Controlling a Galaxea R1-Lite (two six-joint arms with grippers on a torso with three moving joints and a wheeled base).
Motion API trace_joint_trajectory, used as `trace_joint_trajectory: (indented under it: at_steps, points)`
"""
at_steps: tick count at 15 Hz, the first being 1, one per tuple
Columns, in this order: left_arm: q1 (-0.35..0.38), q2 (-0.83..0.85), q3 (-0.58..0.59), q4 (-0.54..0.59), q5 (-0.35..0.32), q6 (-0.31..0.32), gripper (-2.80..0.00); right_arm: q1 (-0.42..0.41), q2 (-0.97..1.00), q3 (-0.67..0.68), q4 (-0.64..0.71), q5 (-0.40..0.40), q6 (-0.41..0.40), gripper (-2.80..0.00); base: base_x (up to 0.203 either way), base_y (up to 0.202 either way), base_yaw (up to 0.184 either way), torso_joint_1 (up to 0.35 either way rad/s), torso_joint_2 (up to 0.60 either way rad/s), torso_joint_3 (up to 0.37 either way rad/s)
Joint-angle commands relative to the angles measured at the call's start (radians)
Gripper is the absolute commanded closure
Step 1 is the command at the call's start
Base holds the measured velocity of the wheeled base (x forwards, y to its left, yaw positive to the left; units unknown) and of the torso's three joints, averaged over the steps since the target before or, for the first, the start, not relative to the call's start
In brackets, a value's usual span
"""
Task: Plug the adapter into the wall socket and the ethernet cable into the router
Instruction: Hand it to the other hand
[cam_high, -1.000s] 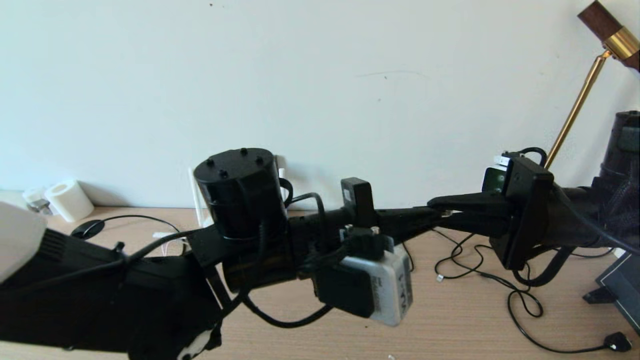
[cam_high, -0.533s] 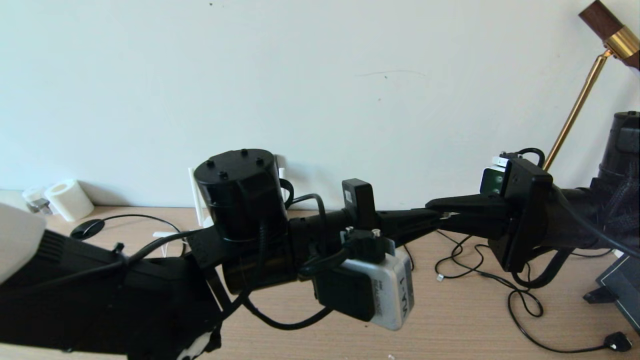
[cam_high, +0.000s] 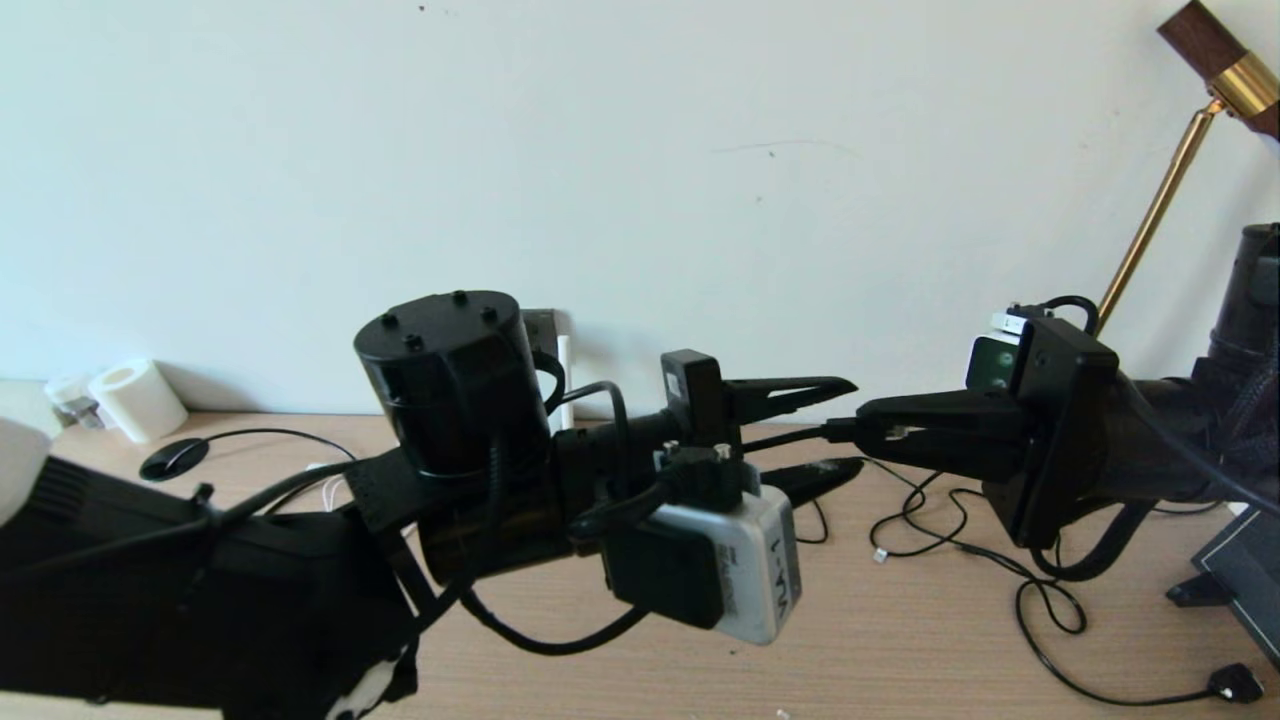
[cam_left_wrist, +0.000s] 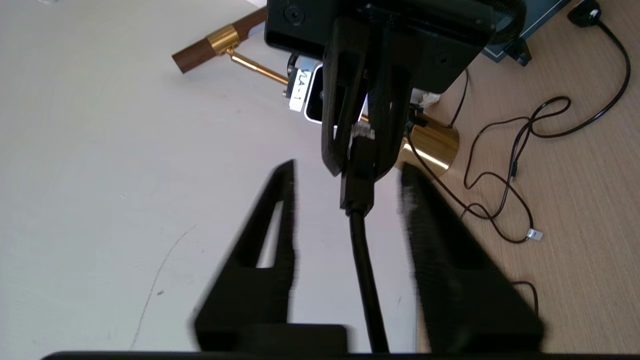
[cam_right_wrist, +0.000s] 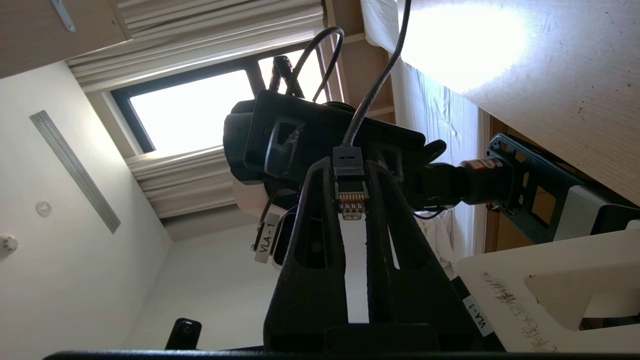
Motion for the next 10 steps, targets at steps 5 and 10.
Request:
trace_joint_trajectory:
  at_steps: [5, 10]
  points:
    - [0.018, -0.011, 0.004, -0.008, -0.005, 0.006, -2.80, 0.000, -0.015, 0.009, -0.003, 0.012, 0.008, 0.00, 0.000, 0.000, 0.000, 0.000, 0.00, 0.000]
    - [0.018, -0.009, 0.007, -0.008, -0.005, 0.006, -2.80, 0.000, -0.022, 0.015, -0.005, 0.012, 0.008, 0.00, 0.000, 0.000, 0.000, 0.000, 0.00, 0.000]
